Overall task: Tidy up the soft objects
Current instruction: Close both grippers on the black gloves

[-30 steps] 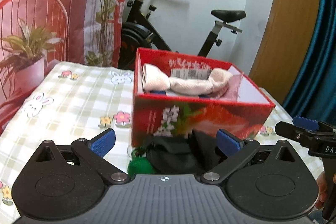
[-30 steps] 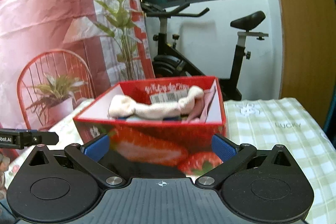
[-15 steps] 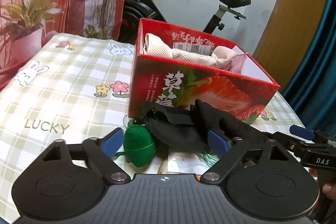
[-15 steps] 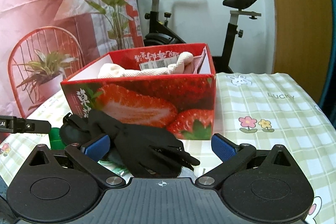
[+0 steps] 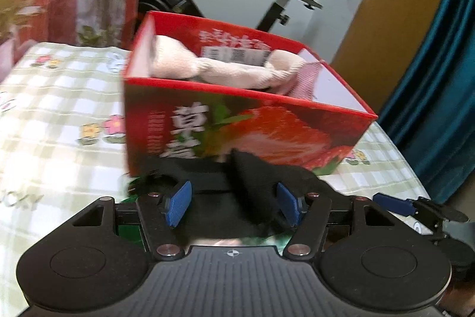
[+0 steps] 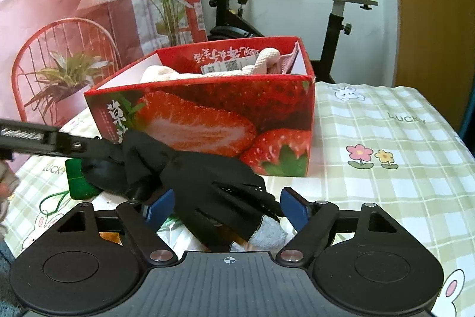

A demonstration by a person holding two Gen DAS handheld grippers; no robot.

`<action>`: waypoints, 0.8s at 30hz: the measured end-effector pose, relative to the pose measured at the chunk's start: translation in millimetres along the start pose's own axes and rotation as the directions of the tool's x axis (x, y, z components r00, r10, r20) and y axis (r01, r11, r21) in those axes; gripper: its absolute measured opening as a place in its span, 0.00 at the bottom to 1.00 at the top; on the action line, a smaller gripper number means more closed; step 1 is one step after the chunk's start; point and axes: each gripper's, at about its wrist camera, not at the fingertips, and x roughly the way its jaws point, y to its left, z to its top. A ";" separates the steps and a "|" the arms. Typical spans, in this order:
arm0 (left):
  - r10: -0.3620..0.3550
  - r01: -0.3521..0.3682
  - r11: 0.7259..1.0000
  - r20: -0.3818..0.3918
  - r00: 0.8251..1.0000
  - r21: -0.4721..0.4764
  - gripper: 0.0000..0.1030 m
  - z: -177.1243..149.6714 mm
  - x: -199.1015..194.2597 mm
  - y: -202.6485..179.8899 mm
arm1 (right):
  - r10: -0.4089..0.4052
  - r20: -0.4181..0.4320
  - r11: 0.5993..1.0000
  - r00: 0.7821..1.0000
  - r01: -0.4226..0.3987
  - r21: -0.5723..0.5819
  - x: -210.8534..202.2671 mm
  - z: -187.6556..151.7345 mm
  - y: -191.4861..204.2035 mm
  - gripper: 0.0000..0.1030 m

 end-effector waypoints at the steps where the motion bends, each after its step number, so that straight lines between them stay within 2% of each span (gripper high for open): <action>1: -0.009 0.009 1.000 -0.004 1.000 0.003 0.64 1.3 4.9 -2.9 | 0.001 -0.003 1.000 1.000 -0.001 -0.002 0.4 0.0 -0.6 0.73; 7: -0.064 0.062 0.998 -0.053 0.997 -0.033 0.63 7.3 37.4 -10.3 | 0.003 -0.024 1.000 1.000 -0.003 -0.011 7.5 -0.9 -3.4 0.73; 8: -0.082 0.080 0.996 -0.060 0.995 -0.038 0.58 8.2 41.5 -10.0 | 0.006 -0.030 1.000 1.000 -0.007 -0.021 9.8 -1.3 -2.6 0.73; 10: -0.092 0.090 0.995 -0.061 0.994 -0.033 0.38 7.7 44.3 -11.7 | 0.008 -0.040 0.999 0.999 -0.009 -0.039 12.9 -2.3 -0.4 0.72; 12: -0.102 0.101 0.995 -0.053 0.993 -0.025 0.29 6.3 42.7 -12.7 | 0.020 -0.049 0.999 0.999 -0.022 -0.040 15.3 -2.9 0.0 0.68; 19: -0.105 0.104 0.994 -0.037 0.994 -0.029 0.25 -1.5 29.0 -14.3 | 0.064 -0.070 0.998 0.996 -0.065 -0.017 22.3 -2.0 -0.7 0.39; 24: -0.102 0.101 0.994 -0.029 0.994 -0.037 0.25 -13.6 15.6 -13.5 | 0.078 -0.103 0.997 0.992 -0.080 -0.021 27.9 -6.0 3.1 0.29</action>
